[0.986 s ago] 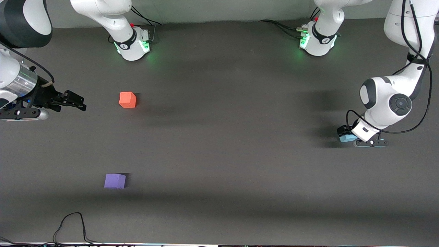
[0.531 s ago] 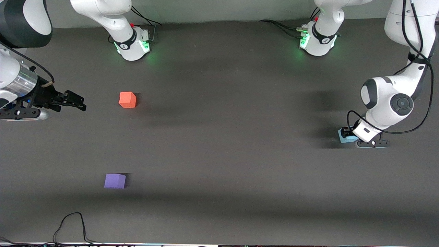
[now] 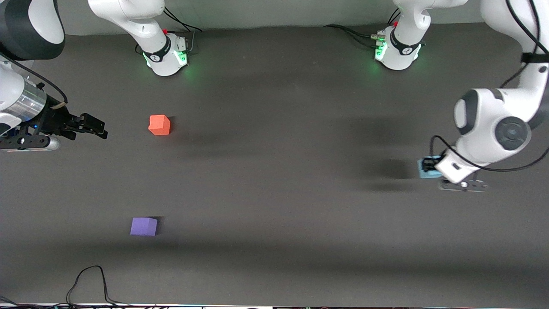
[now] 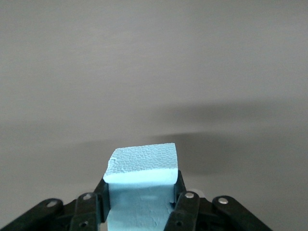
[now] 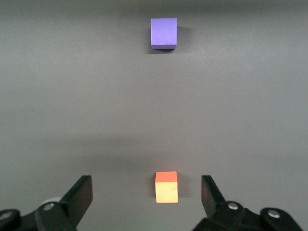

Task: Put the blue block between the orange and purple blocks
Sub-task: 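Carry the blue cube toward the right gripper while the right gripper approaches, then grasp the blue cube with the right gripper while the left gripper releases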

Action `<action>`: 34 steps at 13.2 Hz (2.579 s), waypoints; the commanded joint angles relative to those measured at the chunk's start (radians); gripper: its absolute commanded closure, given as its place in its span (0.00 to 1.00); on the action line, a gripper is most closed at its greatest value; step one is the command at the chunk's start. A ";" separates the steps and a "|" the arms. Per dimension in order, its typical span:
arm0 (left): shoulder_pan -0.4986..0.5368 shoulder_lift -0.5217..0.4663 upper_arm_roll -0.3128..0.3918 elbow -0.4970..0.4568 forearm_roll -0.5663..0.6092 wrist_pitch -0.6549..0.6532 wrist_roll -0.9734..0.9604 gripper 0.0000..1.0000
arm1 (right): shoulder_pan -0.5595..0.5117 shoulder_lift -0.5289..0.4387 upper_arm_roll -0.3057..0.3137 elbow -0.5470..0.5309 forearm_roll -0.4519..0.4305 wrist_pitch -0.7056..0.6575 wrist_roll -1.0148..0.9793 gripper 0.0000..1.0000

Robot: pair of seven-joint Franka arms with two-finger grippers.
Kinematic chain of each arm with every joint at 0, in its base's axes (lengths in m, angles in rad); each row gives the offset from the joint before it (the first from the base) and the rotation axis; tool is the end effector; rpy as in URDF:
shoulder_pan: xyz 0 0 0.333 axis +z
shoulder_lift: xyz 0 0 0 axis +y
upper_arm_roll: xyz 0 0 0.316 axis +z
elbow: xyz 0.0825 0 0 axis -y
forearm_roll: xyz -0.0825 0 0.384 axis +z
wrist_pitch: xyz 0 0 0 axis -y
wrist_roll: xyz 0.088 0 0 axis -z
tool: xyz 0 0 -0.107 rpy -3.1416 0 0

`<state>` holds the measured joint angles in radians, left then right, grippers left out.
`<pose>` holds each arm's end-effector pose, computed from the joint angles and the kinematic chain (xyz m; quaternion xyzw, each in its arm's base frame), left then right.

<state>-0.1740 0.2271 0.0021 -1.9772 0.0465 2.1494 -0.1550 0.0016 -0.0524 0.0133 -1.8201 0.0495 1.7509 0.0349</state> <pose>0.5835 -0.0994 0.3499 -0.9992 0.0217 0.0239 0.0235 0.5446 0.0127 0.5503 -0.9996 0.0146 0.0090 0.0237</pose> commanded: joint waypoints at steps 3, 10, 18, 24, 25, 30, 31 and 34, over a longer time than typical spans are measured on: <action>-0.446 0.200 0.016 0.286 0.010 -0.091 -0.565 0.79 | 0.008 -0.007 -0.009 -0.007 -0.004 -0.002 -0.006 0.00; -0.665 0.523 -0.004 0.523 -0.008 0.016 -0.781 0.81 | 0.099 0.032 0.004 -0.004 0.044 0.009 0.006 0.00; -0.628 0.462 -0.027 0.515 -0.026 -0.008 -0.697 0.00 | 0.382 0.210 0.004 0.048 0.075 0.168 0.216 0.00; -0.334 0.233 -0.025 0.517 -0.204 -0.374 -0.280 0.00 | 0.569 0.419 0.004 0.201 0.070 0.266 0.402 0.00; -0.253 0.207 -0.027 0.518 -0.214 -0.431 -0.194 0.00 | 0.602 0.459 0.004 0.235 0.069 0.281 0.462 0.00; 0.063 0.045 -0.013 0.517 -0.115 -0.620 0.112 0.00 | 0.744 0.675 -0.003 0.312 0.027 0.434 0.611 0.00; 0.092 0.019 -0.013 0.514 -0.070 -0.628 0.120 0.00 | 0.762 0.713 -0.003 0.309 0.026 0.484 0.644 0.00; 0.129 -0.049 -0.010 0.495 -0.017 -0.637 0.132 0.00 | 0.801 0.766 -0.007 0.276 -0.009 0.533 0.660 0.00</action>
<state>-0.0443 0.2389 0.0014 -1.4325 -0.0043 1.5131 -0.0270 0.7799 0.6886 0.0218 -1.5544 0.0775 2.2731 0.6593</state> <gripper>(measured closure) 0.000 0.000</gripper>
